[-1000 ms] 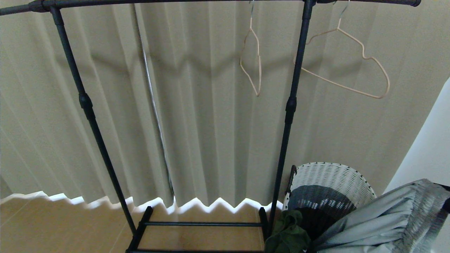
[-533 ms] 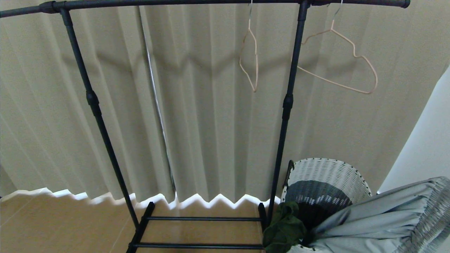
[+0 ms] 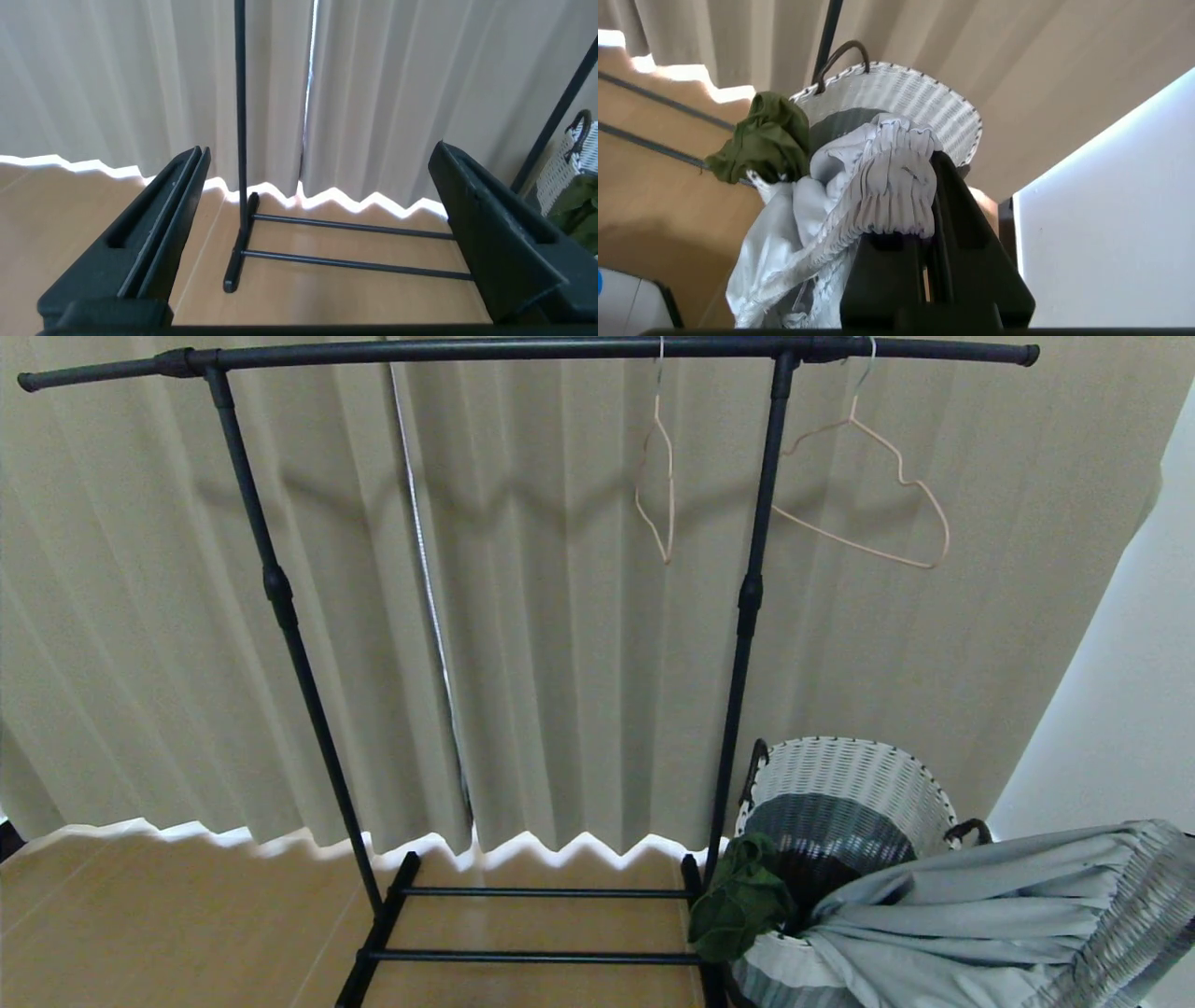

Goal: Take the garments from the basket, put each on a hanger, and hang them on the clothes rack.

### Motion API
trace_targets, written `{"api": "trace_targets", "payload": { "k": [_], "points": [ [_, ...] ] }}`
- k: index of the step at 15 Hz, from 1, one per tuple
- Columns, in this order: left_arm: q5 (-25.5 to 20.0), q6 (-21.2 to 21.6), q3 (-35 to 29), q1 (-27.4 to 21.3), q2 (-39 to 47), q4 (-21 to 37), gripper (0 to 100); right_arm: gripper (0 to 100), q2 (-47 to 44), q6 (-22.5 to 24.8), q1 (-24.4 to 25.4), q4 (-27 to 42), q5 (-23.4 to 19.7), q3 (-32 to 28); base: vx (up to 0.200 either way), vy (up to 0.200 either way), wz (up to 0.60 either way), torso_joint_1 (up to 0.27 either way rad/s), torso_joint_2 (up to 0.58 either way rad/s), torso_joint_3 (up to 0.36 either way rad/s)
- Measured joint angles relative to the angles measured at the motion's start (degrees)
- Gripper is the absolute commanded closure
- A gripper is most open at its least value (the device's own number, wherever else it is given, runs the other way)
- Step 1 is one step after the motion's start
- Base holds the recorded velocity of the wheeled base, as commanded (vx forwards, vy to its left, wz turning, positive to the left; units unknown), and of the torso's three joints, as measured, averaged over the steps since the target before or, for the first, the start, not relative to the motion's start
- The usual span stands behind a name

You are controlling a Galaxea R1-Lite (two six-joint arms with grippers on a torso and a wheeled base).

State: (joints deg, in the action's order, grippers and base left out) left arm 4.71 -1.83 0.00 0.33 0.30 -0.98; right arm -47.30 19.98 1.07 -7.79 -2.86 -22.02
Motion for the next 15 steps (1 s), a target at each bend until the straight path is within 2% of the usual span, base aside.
{"api": "trace_targets", "payload": {
  "k": [4, 10, 13, 15],
  "points": [
    [0.0, 0.3, 0.0, 0.0, 0.0, 0.0, 0, 100, -0.1, 0.0, 0.1, 0.1, 0.0, 0.2, 0.0, 0.2, 0.0, 0.005, 0.0, -0.002],
    [0.0, 0.7, 0.0, 0.1, 0.0, 0.0, 0, 100, -0.2, 0.0, 0.1, 0.1, 0.1, 0.5, 0.0, 0.0, 0.0, 0.0, 0.0, 0.0],
    [0.2, 3.8, 0.0, 0.1, 0.0, 0.1, 0, 100, -0.9, 0.2, 0.2, 0.1, 0.0, 0.4, 0.0, 0.0, 0.0, 0.0, 0.0, 0.0],
    [-2.2, 4.8, 0.0, 0.1, 0.0, -0.3, 0, 100, -1.3, 0.3, 1.4, 0.0, -0.6, 0.2, 0.0, 0.0, 0.0, 0.0, 0.0, 0.0]
  ]
}}
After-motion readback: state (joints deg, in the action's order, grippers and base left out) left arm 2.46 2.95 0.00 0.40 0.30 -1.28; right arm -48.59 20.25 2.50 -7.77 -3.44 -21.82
